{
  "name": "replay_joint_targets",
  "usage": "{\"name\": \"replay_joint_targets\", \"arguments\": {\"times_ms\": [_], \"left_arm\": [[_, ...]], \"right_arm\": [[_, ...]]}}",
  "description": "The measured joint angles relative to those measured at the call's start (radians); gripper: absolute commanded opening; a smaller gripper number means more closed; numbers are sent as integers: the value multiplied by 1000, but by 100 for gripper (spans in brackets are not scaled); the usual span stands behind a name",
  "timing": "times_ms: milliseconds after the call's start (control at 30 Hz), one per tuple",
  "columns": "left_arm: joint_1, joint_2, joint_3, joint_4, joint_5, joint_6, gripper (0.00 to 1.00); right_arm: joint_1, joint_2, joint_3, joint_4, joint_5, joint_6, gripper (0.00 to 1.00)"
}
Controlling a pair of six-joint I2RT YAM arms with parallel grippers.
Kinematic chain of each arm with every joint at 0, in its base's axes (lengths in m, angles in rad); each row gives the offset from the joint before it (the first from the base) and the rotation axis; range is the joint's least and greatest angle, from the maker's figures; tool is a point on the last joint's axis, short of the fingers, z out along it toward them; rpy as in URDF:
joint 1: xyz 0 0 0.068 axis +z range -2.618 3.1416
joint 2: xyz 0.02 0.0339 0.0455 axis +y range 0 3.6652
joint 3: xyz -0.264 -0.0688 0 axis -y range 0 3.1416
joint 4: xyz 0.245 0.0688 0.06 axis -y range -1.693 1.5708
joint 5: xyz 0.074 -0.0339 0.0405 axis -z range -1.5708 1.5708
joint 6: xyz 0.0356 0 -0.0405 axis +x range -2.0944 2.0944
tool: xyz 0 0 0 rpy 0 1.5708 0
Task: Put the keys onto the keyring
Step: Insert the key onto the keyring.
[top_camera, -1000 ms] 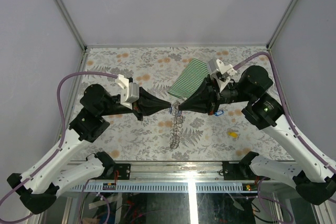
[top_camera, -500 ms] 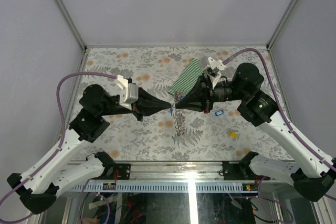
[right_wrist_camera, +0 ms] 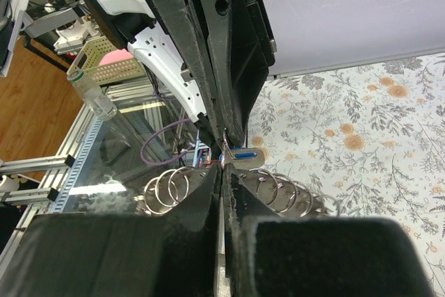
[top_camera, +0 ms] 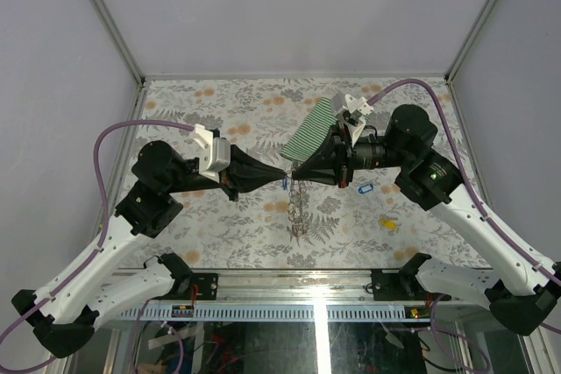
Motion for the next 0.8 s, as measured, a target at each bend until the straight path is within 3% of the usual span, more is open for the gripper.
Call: {"name": "replay_joint_targets", "arguments": {"times_ms": [800], "left_arm": [[5,0,0,14,0,-2,0]], "right_arm": [[1,-25,-34,58,63,86,0]]}}
